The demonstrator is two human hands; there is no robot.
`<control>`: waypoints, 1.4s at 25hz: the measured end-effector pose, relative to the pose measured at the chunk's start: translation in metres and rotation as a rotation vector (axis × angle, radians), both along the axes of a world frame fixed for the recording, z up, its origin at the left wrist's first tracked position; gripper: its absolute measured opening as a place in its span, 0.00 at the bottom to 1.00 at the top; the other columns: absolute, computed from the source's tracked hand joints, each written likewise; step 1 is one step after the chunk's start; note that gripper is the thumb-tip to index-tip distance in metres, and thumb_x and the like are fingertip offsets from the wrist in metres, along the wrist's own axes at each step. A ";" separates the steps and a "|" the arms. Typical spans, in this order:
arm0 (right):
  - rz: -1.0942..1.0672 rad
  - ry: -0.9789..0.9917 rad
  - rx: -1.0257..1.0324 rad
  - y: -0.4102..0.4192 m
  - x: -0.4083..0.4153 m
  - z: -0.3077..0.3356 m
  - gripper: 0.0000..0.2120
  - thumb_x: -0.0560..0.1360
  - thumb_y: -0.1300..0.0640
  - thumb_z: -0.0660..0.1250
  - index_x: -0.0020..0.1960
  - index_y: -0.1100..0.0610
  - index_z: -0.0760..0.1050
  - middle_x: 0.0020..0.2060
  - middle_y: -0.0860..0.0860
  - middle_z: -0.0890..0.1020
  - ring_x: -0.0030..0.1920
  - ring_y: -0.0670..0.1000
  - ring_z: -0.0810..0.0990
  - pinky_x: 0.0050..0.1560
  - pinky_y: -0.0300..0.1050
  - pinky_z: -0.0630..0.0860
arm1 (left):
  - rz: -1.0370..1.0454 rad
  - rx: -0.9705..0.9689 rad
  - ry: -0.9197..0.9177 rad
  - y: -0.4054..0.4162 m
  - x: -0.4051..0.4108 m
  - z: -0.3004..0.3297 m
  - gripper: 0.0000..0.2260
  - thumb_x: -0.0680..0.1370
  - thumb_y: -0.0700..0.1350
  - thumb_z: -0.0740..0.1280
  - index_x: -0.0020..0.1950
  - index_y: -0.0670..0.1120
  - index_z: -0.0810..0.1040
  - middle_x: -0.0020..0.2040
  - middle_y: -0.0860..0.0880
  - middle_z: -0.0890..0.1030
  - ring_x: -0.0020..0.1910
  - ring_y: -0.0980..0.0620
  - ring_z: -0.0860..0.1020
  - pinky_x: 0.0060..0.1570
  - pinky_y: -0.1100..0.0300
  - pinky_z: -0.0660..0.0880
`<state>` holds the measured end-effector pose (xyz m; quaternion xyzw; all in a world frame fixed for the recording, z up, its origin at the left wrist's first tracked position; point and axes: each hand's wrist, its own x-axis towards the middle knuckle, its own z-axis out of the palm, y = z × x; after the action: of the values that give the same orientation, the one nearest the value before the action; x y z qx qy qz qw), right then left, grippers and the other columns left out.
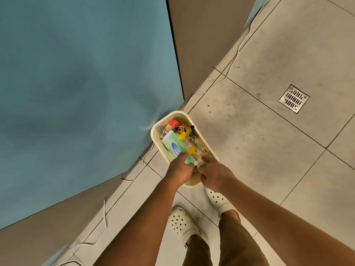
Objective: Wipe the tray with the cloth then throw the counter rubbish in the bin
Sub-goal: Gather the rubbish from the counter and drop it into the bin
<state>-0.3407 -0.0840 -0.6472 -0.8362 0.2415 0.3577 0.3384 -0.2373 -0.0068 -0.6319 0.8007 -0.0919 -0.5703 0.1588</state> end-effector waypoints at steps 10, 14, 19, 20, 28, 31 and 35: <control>0.153 0.048 -0.014 0.004 0.003 -0.023 0.33 0.78 0.51 0.59 0.77 0.54 0.47 0.76 0.50 0.51 0.75 0.54 0.54 0.70 0.51 0.62 | -0.040 0.017 -0.024 -0.006 -0.004 -0.027 0.27 0.82 0.50 0.54 0.77 0.51 0.44 0.78 0.47 0.50 0.74 0.44 0.60 0.67 0.51 0.65; 0.212 0.085 -0.032 0.005 0.012 -0.047 0.35 0.77 0.47 0.59 0.76 0.53 0.45 0.77 0.52 0.44 0.76 0.56 0.50 0.72 0.52 0.58 | -0.127 0.095 -0.121 -0.008 0.008 -0.048 0.26 0.81 0.41 0.55 0.77 0.48 0.50 0.76 0.46 0.57 0.71 0.42 0.65 0.68 0.51 0.66; 0.091 0.039 -0.071 0.012 0.004 -0.023 0.29 0.77 0.53 0.60 0.75 0.53 0.52 0.76 0.51 0.52 0.74 0.56 0.57 0.68 0.50 0.66 | -0.055 0.047 -0.174 -0.005 0.004 -0.025 0.27 0.79 0.40 0.61 0.76 0.47 0.54 0.73 0.46 0.64 0.70 0.44 0.67 0.67 0.52 0.67; 0.064 0.033 -0.062 0.012 -0.001 -0.014 0.28 0.77 0.54 0.60 0.75 0.53 0.54 0.75 0.51 0.54 0.73 0.55 0.60 0.65 0.49 0.68 | -0.044 0.035 -0.188 -0.001 0.002 -0.015 0.27 0.78 0.40 0.62 0.76 0.47 0.55 0.73 0.46 0.64 0.70 0.45 0.67 0.66 0.53 0.67; -0.080 -0.021 -0.054 0.011 -0.022 0.089 0.22 0.78 0.56 0.59 0.71 0.49 0.63 0.67 0.48 0.69 0.64 0.51 0.72 0.60 0.44 0.72 | 0.095 -0.030 -0.247 0.026 0.006 0.102 0.17 0.78 0.40 0.61 0.68 0.48 0.71 0.68 0.47 0.71 0.63 0.50 0.74 0.57 0.62 0.71; -0.189 -0.113 -0.022 0.013 -0.008 0.146 0.19 0.77 0.56 0.61 0.68 0.50 0.68 0.67 0.49 0.71 0.63 0.52 0.73 0.61 0.44 0.72 | 0.187 -0.089 -0.235 0.027 0.007 0.170 0.16 0.79 0.40 0.61 0.66 0.48 0.73 0.67 0.49 0.73 0.62 0.51 0.75 0.50 0.67 0.69; -0.235 -0.304 0.008 0.010 0.026 0.243 0.17 0.76 0.56 0.62 0.65 0.52 0.72 0.63 0.53 0.75 0.62 0.55 0.74 0.61 0.46 0.72 | 0.342 -0.205 -0.302 0.023 0.010 0.272 0.14 0.78 0.38 0.62 0.61 0.48 0.76 0.62 0.49 0.78 0.52 0.55 0.75 0.40 0.75 0.70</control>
<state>-0.3146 -0.0741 -0.4039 -0.8453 0.2824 0.1863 0.4136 -0.2273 0.0164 -0.3603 0.8604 -0.0353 -0.3969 0.3178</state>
